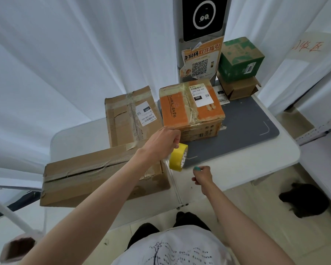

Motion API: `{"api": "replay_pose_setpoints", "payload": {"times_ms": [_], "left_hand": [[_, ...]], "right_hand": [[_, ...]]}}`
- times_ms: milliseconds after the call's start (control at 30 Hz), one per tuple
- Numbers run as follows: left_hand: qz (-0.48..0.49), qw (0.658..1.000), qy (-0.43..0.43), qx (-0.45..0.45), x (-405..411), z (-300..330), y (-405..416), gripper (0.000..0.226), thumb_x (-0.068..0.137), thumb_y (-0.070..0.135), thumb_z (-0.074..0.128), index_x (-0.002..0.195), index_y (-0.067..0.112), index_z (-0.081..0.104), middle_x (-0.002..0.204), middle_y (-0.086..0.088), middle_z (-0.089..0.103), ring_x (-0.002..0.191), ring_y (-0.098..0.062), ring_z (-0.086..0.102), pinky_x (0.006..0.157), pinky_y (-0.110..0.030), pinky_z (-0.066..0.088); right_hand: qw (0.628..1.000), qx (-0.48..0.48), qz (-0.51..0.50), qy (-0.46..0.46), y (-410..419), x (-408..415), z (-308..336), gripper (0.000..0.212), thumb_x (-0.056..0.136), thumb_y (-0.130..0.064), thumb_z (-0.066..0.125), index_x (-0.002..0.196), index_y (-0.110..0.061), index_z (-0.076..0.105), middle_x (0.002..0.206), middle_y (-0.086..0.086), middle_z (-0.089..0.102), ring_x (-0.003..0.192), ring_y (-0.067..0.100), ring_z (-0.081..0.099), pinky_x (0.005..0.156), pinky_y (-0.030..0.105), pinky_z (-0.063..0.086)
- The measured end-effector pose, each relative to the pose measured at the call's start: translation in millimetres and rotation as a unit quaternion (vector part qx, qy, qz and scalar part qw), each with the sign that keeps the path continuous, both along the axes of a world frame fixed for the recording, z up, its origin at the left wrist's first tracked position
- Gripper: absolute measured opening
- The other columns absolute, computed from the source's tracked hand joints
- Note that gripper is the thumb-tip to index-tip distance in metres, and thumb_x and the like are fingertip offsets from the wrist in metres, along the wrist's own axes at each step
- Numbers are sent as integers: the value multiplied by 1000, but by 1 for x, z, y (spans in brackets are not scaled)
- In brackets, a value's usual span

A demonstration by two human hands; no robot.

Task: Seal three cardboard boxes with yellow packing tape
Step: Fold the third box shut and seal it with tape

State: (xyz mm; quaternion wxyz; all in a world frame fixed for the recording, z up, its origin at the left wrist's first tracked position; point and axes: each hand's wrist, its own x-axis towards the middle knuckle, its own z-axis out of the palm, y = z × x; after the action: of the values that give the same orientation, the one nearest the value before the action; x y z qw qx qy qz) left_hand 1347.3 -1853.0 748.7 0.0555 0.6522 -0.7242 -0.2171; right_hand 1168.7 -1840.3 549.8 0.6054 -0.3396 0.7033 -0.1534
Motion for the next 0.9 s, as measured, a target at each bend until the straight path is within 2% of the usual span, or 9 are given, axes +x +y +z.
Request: {"api": "replay_pose_setpoints", "payload": {"times_ms": [167, 267, 333, 400, 500, 633, 733, 833, 900], "left_hand": [[-31, 999, 2, -15, 4, 2, 2, 23, 94, 16, 68, 79, 22, 51, 94, 7, 59, 91, -11, 46, 67, -13, 31], [-43, 999, 1, -25, 6, 4, 4, 20, 95, 19, 67, 83, 22, 52, 96, 8, 59, 91, -11, 45, 70, -9, 31], [-40, 999, 2, -28, 8, 5, 6, 17, 95, 20, 67, 84, 21, 54, 95, 9, 58, 90, -11, 45, 71, -8, 30], [-35, 999, 8, -30, 11, 7, 8, 15, 94, 21, 68, 85, 20, 56, 95, 9, 58, 90, -11, 45, 72, -7, 30], [-25, 999, 14, -31, 13, 12, 11, 16, 94, 22, 69, 85, 21, 56, 96, 10, 59, 93, -13, 47, 70, -13, 31], [-24, 999, 14, -38, 15, 23, 16, 15, 94, 26, 69, 87, 22, 55, 97, 10, 60, 95, -14, 48, 75, -23, 31], [-24, 998, 16, -56, 17, 33, 19, 14, 94, 27, 68, 90, 20, 57, 97, 8, 60, 96, -16, 48, 79, -27, 36], [-13, 996, 32, -79, 21, 44, 22, 13, 95, 27, 67, 92, 19, 58, 97, 9, 60, 96, -14, 46, 79, -28, 34], [-7, 995, 36, -90, 23, 51, 24, 13, 96, 28, 67, 93, 20, 58, 98, 11, 59, 95, -12, 44, 79, -27, 29]], "right_hand": [[997, -20, -9, 68, -8, -7, -37, 19, 94, 5, 58, 105, -10, 60, 122, 18, 58, 84, 32, 68, 47, 22, 50], [993, -18, 50, 104, -9, -12, -61, 24, 88, 6, 68, 108, -8, 70, 129, 21, 57, 104, 38, 64, 73, 38, 62], [989, -22, 87, 121, -6, -14, -52, 40, 83, 11, 71, 118, -7, 70, 133, 20, 55, 111, 37, 61, 90, 36, 57], [983, -33, 113, 142, -4, -15, -35, 48, 85, 11, 70, 128, -9, 65, 138, 18, 46, 113, 38, 60, 90, 32, 53], [971, -136, 93, 171, -4, -5, 7, 35, 95, -2, 61, 127, -16, 63, 132, 13, 41, 99, 35, 62, 91, 39, 53], [938, -345, 5, -22, -1, 20, 81, 22, 96, -8, 56, 103, -25, 67, 106, 5, 59, 84, 12, 57, 76, 26, 49], [937, -311, 56, -147, 11, 34, 120, 17, 101, -25, 58, 115, -26, 68, 106, 6, 57, 89, 11, 57, 76, 17, 51], [942, -285, 104, -143, 21, 39, 135, 22, 103, -30, 58, 123, -24, 63, 110, 8, 47, 93, 10, 53, 75, 9, 48], [941, -275, 111, -164, 25, 41, 141, 21, 103, -31, 57, 123, -24, 61, 115, 11, 48, 97, 14, 54, 76, 14, 49]]}}
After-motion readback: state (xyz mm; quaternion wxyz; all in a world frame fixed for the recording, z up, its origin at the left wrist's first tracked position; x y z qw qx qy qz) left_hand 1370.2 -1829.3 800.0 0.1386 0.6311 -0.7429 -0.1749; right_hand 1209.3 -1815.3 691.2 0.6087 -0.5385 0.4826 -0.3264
